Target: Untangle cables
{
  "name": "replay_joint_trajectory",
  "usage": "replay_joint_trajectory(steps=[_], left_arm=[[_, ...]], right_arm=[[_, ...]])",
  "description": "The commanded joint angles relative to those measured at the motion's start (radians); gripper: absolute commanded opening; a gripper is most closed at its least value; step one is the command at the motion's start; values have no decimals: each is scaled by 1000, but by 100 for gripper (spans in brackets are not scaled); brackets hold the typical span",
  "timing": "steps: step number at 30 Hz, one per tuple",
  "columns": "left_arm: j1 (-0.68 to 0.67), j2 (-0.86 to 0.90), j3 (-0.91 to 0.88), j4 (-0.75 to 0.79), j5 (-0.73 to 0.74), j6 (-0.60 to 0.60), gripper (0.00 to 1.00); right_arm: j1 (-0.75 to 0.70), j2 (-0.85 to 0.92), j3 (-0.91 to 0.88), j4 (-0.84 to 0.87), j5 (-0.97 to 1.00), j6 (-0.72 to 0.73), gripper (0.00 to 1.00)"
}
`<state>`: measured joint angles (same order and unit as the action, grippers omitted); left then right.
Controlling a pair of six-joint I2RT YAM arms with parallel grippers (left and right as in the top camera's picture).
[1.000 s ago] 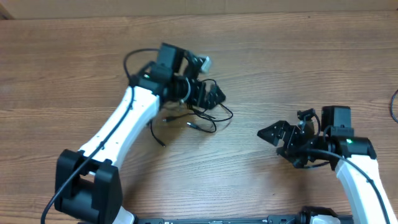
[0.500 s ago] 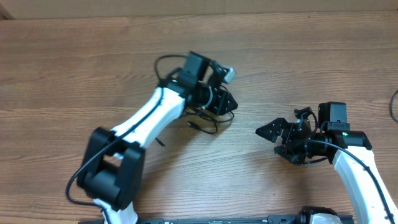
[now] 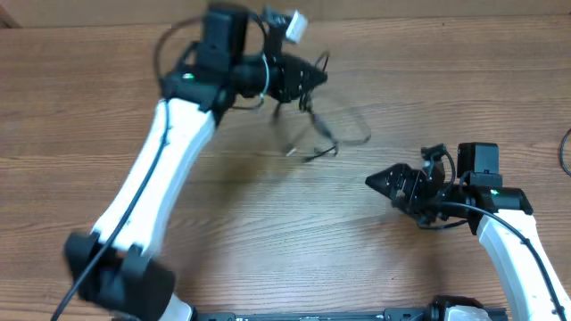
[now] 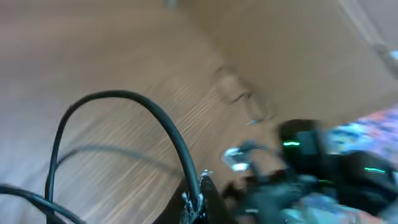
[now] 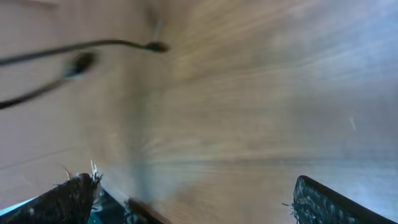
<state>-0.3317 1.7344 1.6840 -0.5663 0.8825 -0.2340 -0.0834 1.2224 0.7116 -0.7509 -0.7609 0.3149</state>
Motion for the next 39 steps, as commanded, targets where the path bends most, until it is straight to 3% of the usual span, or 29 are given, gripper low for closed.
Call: replay_joint_trajectory(steps=[1,7,14,20,25,35,37,39], left_arm=[[-29,-128,51,-14,86,27,4],[-29,-208,51,-127,-51,161,4],[-29,-208,50,-240,-313,159,4],[-29,-208,50,-248,-333,148,4],[-30,-208,50,-278,-398,52,4],[-82,-208,50,-324,-349,-36,4],[-88,-208,50,-325,-338,-36,4],[-88,-208,50,-324,-340,-35,4]], right_arm=[[6,-1,7,95,-53,-13,100],[6,-1,136,117,-108,-89,100],[82,-45,319,-41,-157,-275,97],[265,-107,330,-32,-110,-344,91],[386,-114,330,53,8,-343,84],[594,-1,329,294,410,-343,61],[602,25,329,299,452,-343,49],[606,49,329,290,443,-338,25]])
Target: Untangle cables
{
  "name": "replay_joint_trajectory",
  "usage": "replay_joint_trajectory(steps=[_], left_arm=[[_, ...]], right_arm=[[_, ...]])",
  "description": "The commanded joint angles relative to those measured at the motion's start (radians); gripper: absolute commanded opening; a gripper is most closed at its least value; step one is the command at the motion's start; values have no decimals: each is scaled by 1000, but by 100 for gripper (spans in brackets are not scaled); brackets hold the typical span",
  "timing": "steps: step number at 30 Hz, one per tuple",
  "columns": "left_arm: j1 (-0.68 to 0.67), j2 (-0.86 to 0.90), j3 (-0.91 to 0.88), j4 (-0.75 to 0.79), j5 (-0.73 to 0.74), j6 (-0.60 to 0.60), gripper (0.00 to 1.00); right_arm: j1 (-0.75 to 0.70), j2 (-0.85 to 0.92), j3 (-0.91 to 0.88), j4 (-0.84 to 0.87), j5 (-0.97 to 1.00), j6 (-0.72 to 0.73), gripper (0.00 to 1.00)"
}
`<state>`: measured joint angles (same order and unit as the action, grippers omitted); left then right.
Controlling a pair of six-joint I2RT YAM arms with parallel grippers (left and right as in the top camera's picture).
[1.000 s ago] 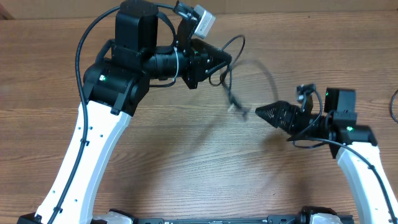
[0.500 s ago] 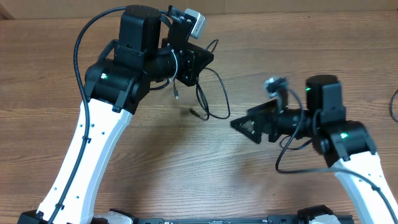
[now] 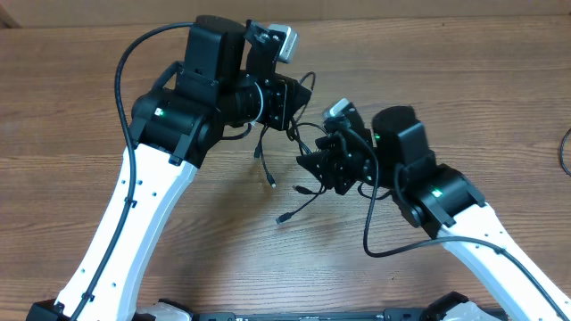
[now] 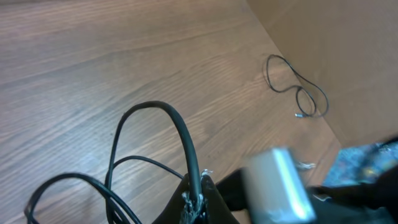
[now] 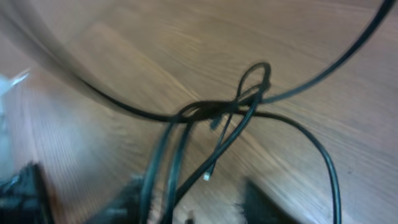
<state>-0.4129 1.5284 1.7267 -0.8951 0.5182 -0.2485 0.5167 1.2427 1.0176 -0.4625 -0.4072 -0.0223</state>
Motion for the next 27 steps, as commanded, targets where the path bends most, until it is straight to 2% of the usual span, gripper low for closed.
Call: replay_joint_trajectory(steps=[1,2,4,8,11,16,23,27], left_arm=[[-4,-2,8,6,19,-21,4],[2,-2,8,7,6,-21,4],[30,-5,8,4,-40,-21,4],[117,-14,8,-21,-87,-21,4],[196,-24,8,-55,-88,-21,4],[346,-28,8,-114,-111,-19,4],[503,-28,8,-149,-152,-18,4],[533,-28,8,-164,-170,-21,4]], right_arm=[[6,33,23,-11,83,9,8],[6,33,23,-25,91,23,4],[-3,29,24,-83,207,101,4],[-76,11,24,-236,571,349,4],[-168,-3,24,-342,698,449,4],[-367,-3,23,-414,686,501,4],[-557,8,23,-438,668,528,4],[-639,24,23,-455,612,555,4]])
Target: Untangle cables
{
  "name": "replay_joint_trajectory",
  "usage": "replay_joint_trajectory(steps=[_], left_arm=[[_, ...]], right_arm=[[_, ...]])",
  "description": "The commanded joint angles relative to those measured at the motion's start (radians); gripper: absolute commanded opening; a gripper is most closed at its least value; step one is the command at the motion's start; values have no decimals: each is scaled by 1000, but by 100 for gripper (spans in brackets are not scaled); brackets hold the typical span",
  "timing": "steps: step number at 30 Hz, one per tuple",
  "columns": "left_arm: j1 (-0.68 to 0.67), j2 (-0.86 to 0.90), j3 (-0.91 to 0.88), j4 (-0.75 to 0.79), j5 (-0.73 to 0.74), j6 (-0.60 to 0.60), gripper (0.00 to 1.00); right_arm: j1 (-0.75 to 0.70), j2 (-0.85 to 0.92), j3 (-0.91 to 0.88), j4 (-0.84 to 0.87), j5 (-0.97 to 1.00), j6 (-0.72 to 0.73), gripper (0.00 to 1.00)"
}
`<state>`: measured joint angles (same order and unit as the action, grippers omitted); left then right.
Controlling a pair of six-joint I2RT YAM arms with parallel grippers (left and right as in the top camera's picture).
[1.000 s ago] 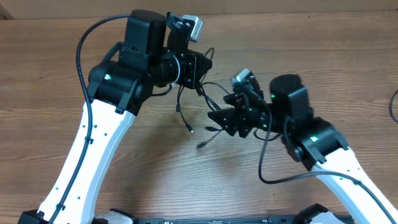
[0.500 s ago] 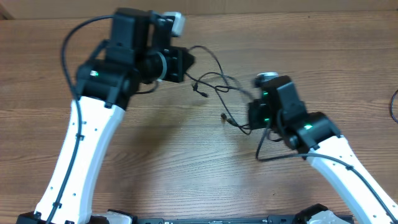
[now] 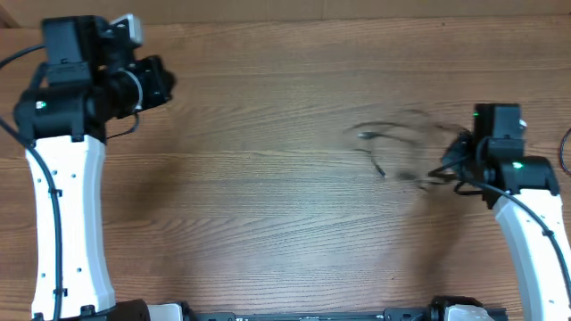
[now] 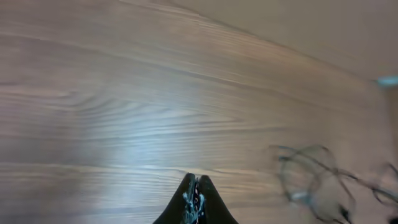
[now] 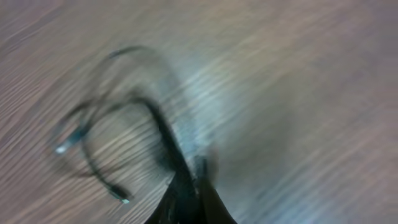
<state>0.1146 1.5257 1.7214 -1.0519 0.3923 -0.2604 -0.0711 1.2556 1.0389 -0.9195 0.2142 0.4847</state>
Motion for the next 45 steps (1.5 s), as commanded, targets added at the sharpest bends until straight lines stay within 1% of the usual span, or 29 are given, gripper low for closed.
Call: replay_joint_trajectory(steps=[1,3,4,5,7,9,11,13,14,15,16,17,18,19,20,22,23,24,25,26,27,28,29,30,33,36,38,41,45], left_arm=[[5,-25,13,-7,-39,-10,4],[-4,-25,13,-7,-14,-10,4],[-20,-25,13,-8,16,-9,4],[-31,-24,13,-8,29,-9,4],[-61,-21,13,-7,48,-9,4],[-91,-18,13,-7,48,-8,4],[-126,-15,13,-10,58,-3,4],[-161,-14,13,-10,106,63,5],[-175,-14,13,-10,142,116,11],[-192,-14,13,-13,196,189,19],[-206,-14,13,-19,244,251,31],[-223,-14,13,-30,290,314,40],[-241,-13,13,-42,322,362,54],[-253,-13,12,-49,325,379,58],[-269,-11,9,-52,319,388,62],[-284,-9,2,-51,311,388,67],[-291,-9,-3,-50,311,388,69],[-297,-9,-11,-48,311,388,71],[-299,-9,-16,-48,310,388,72],[-301,-8,-23,-48,311,388,72],[-304,-7,-37,-46,310,388,75],[-305,-7,-45,-43,311,388,75],[-305,-7,-55,-43,311,387,75],[-305,-7,-72,-43,311,382,75],[-305,-7,-111,-42,311,344,74],[-315,-7,-174,-2,311,244,76],[-351,-7,-235,77,311,165,76],[-428,-7,-323,224,311,70,76],[-577,13,-422,454,266,-63,79]], right_arm=[[-60,14,1,7,-66,16,4],[-59,15,1,22,-181,-75,4],[-45,14,1,52,-391,-245,4],[-37,14,2,66,-510,-330,4],[-22,13,3,98,-754,-443,4],[-9,12,10,131,-954,-498,4],[0,11,30,158,-1076,-518,4],[5,11,64,181,-1146,-520,4],[5,11,80,186,-1166,-519,4],[5,11,97,190,-1189,-520,4],[5,11,112,194,-1210,-519,4],[5,11,128,198,-1231,-519,4],[5,11,140,206,-1242,-513,4],[5,11,145,212,-1245,-504,4],[5,11,147,222,-1244,-484,18],[5,12,147,224,-1244,-481,42],[5,12,147,223,-1244,-481,47],[5,12,147,219,-1244,-481,70],[5,12,147,219,-1244,-481,87],[5,12,147,219,-1241,-481,89],[5,12,147,216,-1202,-481,96],[5,12,147,209,-1160,-481,100],[5,12,147,200,-1109,-474,100],[5,12,147,173,-988,-436,100],[5,12,147,113,-742,-342,100],[3,12,147,38,-460,-169,100],[3,12,147,1,-358,-97,100],[3,12,147,-72,-200,57,100],[3,12,147,-161,-29,243,100]])
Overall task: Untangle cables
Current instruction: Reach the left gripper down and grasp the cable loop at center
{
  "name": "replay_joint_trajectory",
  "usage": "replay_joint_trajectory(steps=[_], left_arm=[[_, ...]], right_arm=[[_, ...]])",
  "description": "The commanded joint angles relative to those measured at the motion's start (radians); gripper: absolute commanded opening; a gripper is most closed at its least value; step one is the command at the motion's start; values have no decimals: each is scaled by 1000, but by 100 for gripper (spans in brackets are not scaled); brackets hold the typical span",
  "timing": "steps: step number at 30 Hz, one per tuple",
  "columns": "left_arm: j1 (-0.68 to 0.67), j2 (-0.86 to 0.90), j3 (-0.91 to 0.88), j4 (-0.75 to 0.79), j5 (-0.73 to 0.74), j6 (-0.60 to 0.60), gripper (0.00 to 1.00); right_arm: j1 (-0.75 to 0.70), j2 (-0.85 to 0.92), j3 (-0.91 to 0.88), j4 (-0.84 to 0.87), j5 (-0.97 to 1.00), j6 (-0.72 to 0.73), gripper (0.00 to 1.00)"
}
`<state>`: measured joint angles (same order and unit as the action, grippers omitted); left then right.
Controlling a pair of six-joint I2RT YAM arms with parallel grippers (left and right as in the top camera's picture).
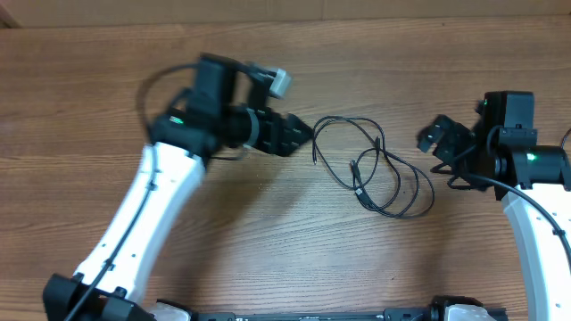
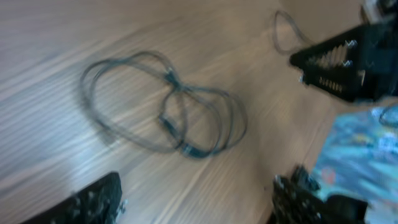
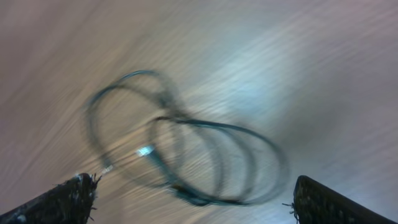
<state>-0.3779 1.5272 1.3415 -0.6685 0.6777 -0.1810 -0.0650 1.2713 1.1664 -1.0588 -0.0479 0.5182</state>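
A bundle of thin black cables [image 1: 373, 169] lies in loose overlapping loops on the wooden table, with small plugs showing inside the loops. The same cables [image 2: 166, 116] are blurred in the left wrist view, and the cables [image 3: 186, 148] are blurred in the right wrist view too. My left gripper [image 1: 306, 133] is open just left of the loops and holds nothing; its fingers [image 2: 93, 200] stand wide apart. My right gripper [image 1: 432, 136] is open just right of the loops and is also empty, its fingers [image 3: 67, 200] spread wide.
A second thin dark cable [image 1: 565, 147] lies at the table's right edge, and this cable [image 2: 288, 32] also shows beyond the bundle in the left wrist view. The table's far edge [image 1: 357, 21] runs along the back.
The right gripper was shut on the cables at the right; now it is open and they lie flat on the table. The left gripper has moved from the far left to the bundle and opened.
First the left gripper held the tangle raised at the back, the right one open and apart. Then both were at the tangle mid-table. Then the left was shut far left, the right shut on the cables. Now the cables lie between two open grippers.
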Motion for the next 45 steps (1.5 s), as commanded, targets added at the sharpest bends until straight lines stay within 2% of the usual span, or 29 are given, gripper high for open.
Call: replay_joint_trajectory(steps=[1,3,6,7,8,9,11,14,17,23,25,28,31,34,39,42,45], left_arm=[[-119,27,-47,103,-47,-165,79],[-198,82,-47,184,-109,-227,80],[-267,169,-47,315,-129,-307,77],[-280,206,-47,373,-128,-360,73],[-288,272,-47,473,-126,-486,61],[-289,315,-47,541,-117,-582,54],[-289,376,-47,642,-90,-710,47],[-292,462,-47,798,-28,-883,53],[-294,551,-47,955,-15,-1051,53],[-317,648,-47,995,-4,-1347,53],[-331,661,-47,994,-10,-1407,59],[-359,664,-47,995,-97,-1440,67],[-386,665,-47,987,-192,-1447,67],[-418,665,-47,962,-296,-1443,55],[-457,665,-47,939,-501,-1442,49],[-460,665,-47,942,-558,-1442,42],[-460,665,-47,956,-574,-1439,41]], right_arm=[[-3,-4,19,-36,252,234,100],[-3,-4,19,-67,277,273,100],[-3,-4,19,-96,297,298,100],[-3,-4,19,-101,302,297,100],[-3,-4,19,-110,307,296,100],[-3,-4,19,-119,311,296,100],[-3,-4,19,-128,310,296,100],[-3,-4,18,-137,309,293,100],[-3,-4,18,-143,309,293,100],[-3,-4,18,-155,309,293,100],[-3,-4,18,-154,309,292,100],[-3,-3,16,-155,309,292,100],[-3,-3,11,-155,309,292,100],[-3,-3,0,-154,309,289,100],[-3,-3,-39,-151,309,288,100],[-3,-3,-61,-151,309,288,100],[-3,-3,-70,-151,309,285,100]])
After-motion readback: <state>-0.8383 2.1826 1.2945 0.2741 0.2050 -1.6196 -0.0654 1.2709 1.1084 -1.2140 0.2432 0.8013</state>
